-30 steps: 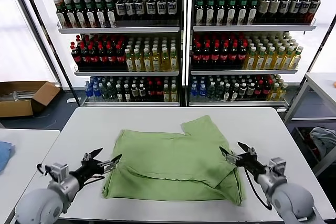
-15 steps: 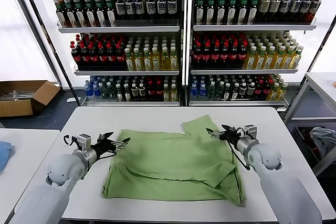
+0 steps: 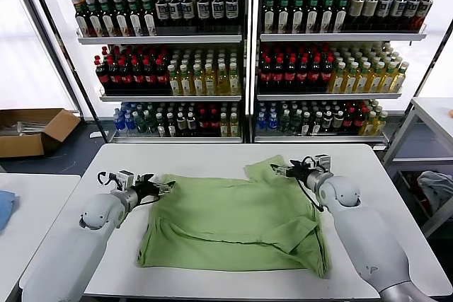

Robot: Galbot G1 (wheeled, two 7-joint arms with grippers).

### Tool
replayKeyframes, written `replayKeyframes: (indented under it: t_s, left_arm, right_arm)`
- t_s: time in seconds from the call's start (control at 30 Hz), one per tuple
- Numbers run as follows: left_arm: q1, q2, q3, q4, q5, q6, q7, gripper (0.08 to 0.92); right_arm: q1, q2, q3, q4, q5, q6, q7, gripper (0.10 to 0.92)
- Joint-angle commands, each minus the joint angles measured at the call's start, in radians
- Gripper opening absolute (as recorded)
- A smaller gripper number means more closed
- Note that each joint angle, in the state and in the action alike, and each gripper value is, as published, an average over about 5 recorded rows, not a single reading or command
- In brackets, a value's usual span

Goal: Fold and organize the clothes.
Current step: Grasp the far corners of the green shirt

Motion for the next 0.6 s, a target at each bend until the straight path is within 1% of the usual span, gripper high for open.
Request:
replayKeyframes:
  t_s: [0.03,0.1,0.2,0.3,0.5,0.6]
  left_arm:
    - [-0.051,-0.027,0.039,0.095,0.014,0.002,-0.025,0.823]
    - [-0.051,-0.034,0.041,0.101,0.014,0.002,-0.026,0.823]
    - [-0.051,-0.041,0.044,0.105,0.013,0.002,-0.027,0.823]
    - [-0.049,-0.044,0.048,0.11,0.012,0.004,-0.024,0.789]
    - [-0.039,-0.037,0.052,0.103,0.007,0.003,0.001,0.622]
    - [-0.031,-0.031,0.054,0.097,0.006,0.003,0.015,0.535]
  right_arm:
    - [0.039,0.015,-0.02,-0.048,0.0,-0.009,0.002,0.809]
    - [0.032,0.013,-0.022,-0.046,0.0,-0.014,0.001,0.778]
    - [0.019,0.012,-0.023,-0.037,0.005,-0.017,0.0,0.698]
    - [0.009,0.013,-0.022,-0.026,0.008,-0.018,-0.001,0.611]
    - [0.002,0.012,-0.019,-0.002,0.018,-0.019,-0.001,0.447]
    - [-0.002,0.009,-0.019,0.015,0.024,-0.019,0.002,0.351]
